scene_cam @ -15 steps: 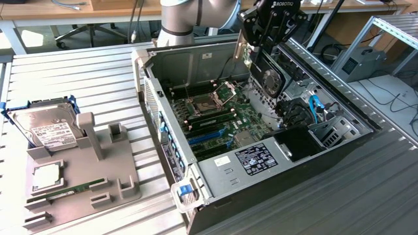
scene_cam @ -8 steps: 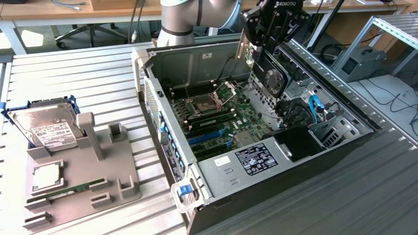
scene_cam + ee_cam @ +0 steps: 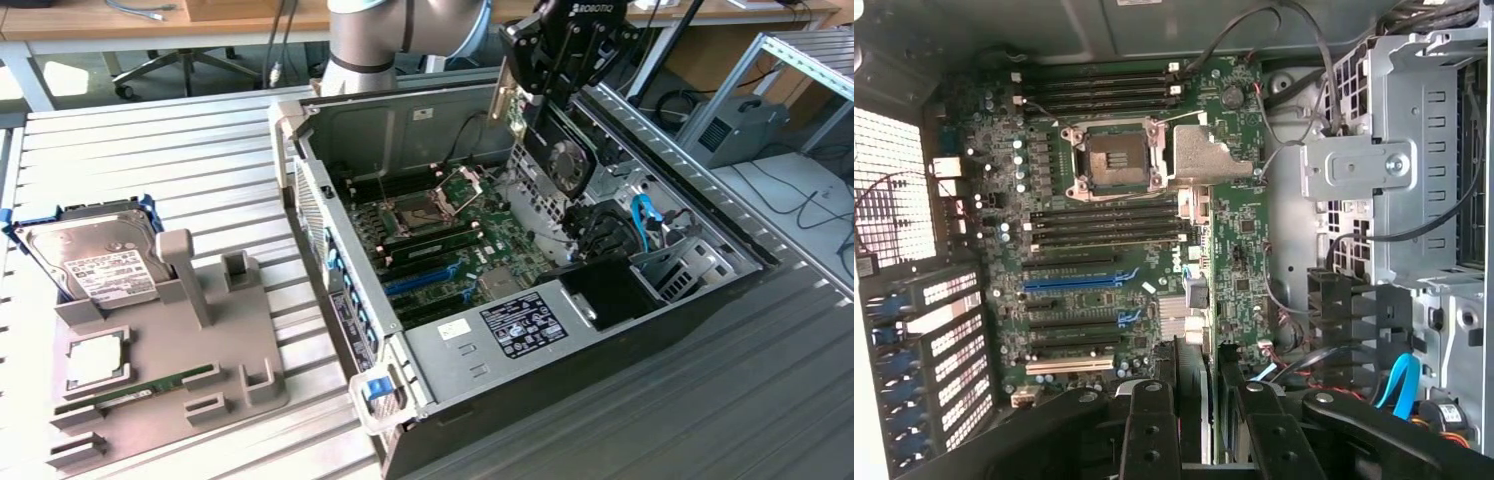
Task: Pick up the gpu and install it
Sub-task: 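Pick up the gpu and move the gpu toward the slot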
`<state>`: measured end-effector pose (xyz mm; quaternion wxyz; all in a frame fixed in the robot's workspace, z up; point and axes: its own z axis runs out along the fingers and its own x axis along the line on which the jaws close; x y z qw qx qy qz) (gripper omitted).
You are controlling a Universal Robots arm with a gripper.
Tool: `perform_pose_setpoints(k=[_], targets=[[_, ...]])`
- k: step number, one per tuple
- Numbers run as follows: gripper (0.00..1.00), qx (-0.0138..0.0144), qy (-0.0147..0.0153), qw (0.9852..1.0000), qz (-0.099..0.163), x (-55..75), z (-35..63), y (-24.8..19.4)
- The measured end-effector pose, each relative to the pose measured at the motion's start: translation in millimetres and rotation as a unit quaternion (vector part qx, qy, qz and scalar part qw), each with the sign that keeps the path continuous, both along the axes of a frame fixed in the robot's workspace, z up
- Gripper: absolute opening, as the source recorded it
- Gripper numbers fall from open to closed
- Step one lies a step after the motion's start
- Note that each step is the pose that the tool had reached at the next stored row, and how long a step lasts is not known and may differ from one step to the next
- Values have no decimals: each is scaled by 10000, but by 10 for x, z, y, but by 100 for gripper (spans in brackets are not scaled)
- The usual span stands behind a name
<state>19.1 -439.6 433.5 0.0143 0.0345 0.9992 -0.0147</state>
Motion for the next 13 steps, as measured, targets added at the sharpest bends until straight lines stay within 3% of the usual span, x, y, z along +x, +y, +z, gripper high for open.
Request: perform_pose_setpoints(k=[13], targets=[[27, -15, 0, 10000, 43, 23, -83, 6]])
